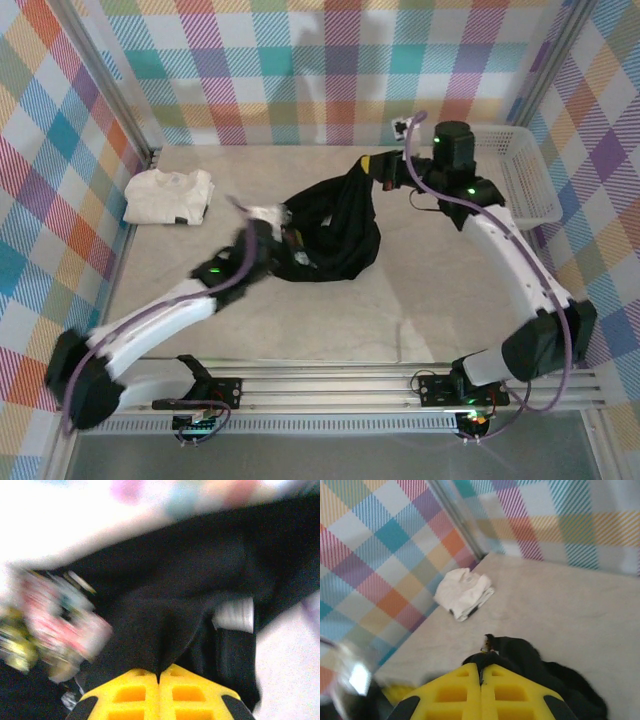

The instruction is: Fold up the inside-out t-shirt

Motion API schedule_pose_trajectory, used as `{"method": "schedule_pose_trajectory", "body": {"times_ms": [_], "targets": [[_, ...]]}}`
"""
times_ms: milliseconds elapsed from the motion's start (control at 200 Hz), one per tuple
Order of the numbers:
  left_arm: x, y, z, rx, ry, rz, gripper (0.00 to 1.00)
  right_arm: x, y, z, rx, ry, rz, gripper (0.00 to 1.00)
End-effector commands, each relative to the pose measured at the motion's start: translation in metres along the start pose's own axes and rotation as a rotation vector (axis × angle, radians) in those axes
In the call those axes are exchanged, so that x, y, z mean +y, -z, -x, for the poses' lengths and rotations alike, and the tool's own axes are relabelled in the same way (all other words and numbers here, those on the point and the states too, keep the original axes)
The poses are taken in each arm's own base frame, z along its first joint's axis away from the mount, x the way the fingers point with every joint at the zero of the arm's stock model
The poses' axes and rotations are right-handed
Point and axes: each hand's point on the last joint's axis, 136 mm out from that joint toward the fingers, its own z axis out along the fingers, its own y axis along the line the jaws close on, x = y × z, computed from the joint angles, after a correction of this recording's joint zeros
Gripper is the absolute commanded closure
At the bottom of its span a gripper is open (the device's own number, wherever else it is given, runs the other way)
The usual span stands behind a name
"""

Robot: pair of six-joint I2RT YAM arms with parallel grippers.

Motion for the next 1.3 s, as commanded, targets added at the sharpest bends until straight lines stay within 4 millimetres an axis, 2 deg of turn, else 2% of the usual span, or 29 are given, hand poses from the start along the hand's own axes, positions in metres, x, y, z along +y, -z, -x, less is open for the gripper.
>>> {"method": "schedule_pose_trajectory", "body": {"times_ms": [0, 80, 175, 285, 380, 405, 460, 510, 605, 685, 830, 880, 985, 1030, 1085, 1185, 1295], "targets": [[-0.011, 0.058, 0.079, -0.175, 0.029, -0.112, 1.0, 0.035, 0.062, 0.061, -0.209, 0.247, -0.073, 1.0], [-0.002, 0.072, 0.105, -0.217, 0.032, -0.077, 1.0, 0.049, 0.074, 0.064, -0.246, 0.314, -0.047, 1.0], [0.012, 0.074, 0.119, -0.223, 0.052, -0.021, 1.0, 0.055, 0.078, 0.055, -0.249, 0.366, -0.021, 1.0], [0.03, 0.069, 0.123, -0.212, 0.093, 0.029, 1.0, 0.033, 0.072, 0.034, -0.194, 0.343, -0.096, 1.0], [0.048, 0.065, 0.129, -0.211, 0.115, 0.074, 1.0, -0.008, 0.071, 0.018, -0.135, 0.263, -0.288, 1.0], [0.057, 0.063, 0.123, -0.181, 0.122, 0.111, 1.0, -0.017, 0.071, 0.014, -0.114, 0.254, -0.327, 1.0], [0.067, 0.058, 0.121, -0.161, 0.123, 0.154, 1.0, -0.022, 0.071, 0.009, -0.087, 0.252, -0.35, 1.0], [0.066, 0.051, 0.118, -0.139, 0.119, 0.139, 1.0, -0.016, 0.068, 0.008, -0.084, 0.261, -0.31, 1.0], [0.053, 0.025, 0.094, -0.021, 0.126, 0.041, 1.0, 0.016, 0.054, 0.004, -0.072, 0.297, -0.094, 1.0], [0.059, 0.004, 0.057, 0.085, 0.125, 0.054, 1.0, 0.029, 0.042, -0.001, -0.036, 0.282, 0.024, 1.0], [0.1, -0.017, -0.003, 0.193, 0.156, 0.179, 0.98, 0.03, 0.019, -0.01, 0.025, 0.214, 0.132, 1.0], [0.112, -0.024, -0.006, 0.177, 0.145, 0.221, 0.93, 0.031, 0.011, -0.013, 0.041, 0.192, 0.173, 1.0], [0.128, -0.034, -0.02, 0.215, 0.123, 0.282, 0.76, 0.031, -0.007, -0.019, 0.069, 0.149, 0.227, 1.0], [0.128, -0.036, -0.023, 0.224, 0.112, 0.282, 0.66, 0.028, -0.014, -0.022, 0.085, 0.131, 0.231, 1.0], [0.12, -0.034, -0.024, 0.212, 0.081, 0.256, 0.6, 0.024, -0.021, -0.025, 0.102, 0.112, 0.234, 1.0], [0.079, -0.028, -0.028, 0.167, -0.05, 0.118, 0.5, 0.017, -0.03, -0.028, 0.126, 0.09, 0.227, 1.0], [0.038, -0.027, -0.051, 0.199, -0.201, -0.054, 0.44, 0.014, -0.033, -0.029, 0.138, 0.088, 0.219, 1.0]]}}
